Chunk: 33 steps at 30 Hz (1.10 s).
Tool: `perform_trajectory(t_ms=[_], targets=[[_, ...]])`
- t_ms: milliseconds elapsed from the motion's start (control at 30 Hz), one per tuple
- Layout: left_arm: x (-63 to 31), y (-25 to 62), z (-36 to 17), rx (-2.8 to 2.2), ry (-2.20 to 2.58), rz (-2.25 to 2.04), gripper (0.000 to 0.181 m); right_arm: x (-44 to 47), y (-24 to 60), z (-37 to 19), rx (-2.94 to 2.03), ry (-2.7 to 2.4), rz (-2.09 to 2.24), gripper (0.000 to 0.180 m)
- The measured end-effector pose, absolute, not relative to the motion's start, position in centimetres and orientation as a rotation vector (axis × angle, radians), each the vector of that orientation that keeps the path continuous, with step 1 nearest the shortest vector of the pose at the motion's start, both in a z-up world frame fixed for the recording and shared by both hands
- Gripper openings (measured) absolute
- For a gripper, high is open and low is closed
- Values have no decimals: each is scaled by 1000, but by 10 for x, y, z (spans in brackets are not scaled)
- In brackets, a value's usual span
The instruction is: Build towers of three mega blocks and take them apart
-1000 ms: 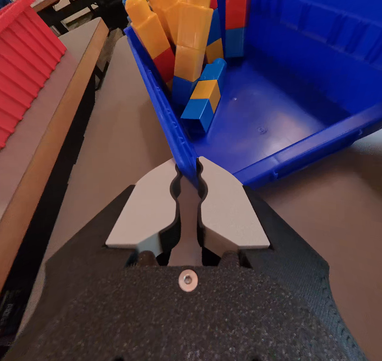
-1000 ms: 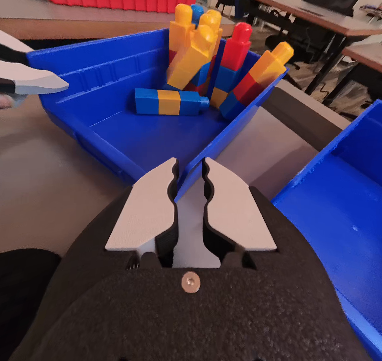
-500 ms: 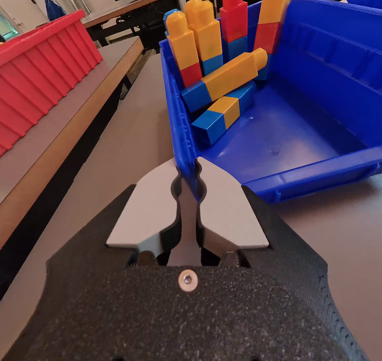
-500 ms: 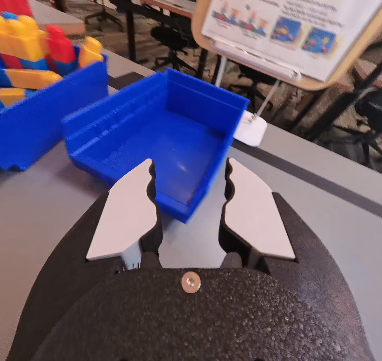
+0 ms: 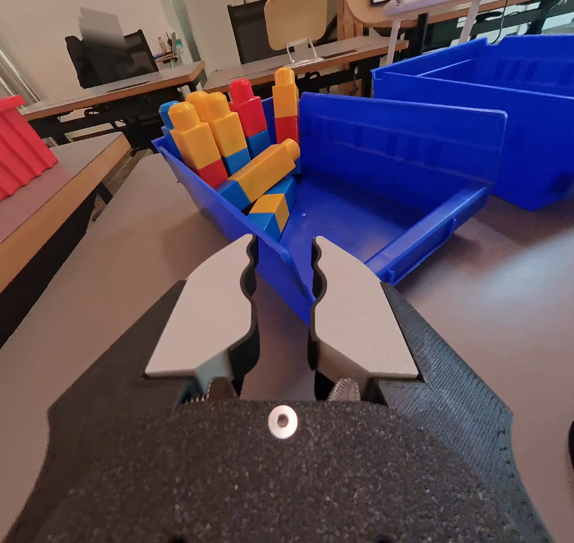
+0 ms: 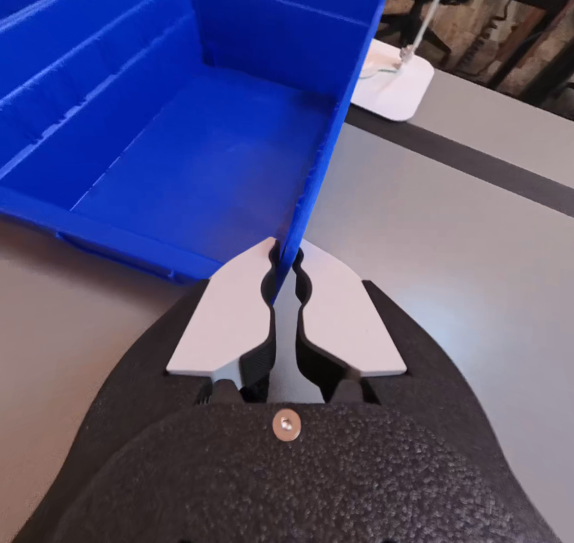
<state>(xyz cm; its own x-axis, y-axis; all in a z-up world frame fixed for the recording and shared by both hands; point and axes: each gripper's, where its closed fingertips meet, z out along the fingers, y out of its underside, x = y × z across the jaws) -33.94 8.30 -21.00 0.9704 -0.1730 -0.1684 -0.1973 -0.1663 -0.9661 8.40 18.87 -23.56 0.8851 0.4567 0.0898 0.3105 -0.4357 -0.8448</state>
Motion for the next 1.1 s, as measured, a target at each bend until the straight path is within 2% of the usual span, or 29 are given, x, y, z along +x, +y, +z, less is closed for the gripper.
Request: perform_trajectory(t_ms=[233, 400, 533, 1100], targets=[[-341, 84, -215, -1758, 300, 60, 31, 192, 148, -234, -2146, -314, 241, 2], [-340, 85, -217, -1769, 307, 112, 31, 278, 106, -236, -2099, -38, 131, 2], [-339, 85, -214, -1780, 225, -1, 31, 327, 92, -233, -2028, 163, -10, 2], [-340, 86, -211, -1767, 148, -102, 29, 354, 129, -234, -1920, 420, -16, 3]])
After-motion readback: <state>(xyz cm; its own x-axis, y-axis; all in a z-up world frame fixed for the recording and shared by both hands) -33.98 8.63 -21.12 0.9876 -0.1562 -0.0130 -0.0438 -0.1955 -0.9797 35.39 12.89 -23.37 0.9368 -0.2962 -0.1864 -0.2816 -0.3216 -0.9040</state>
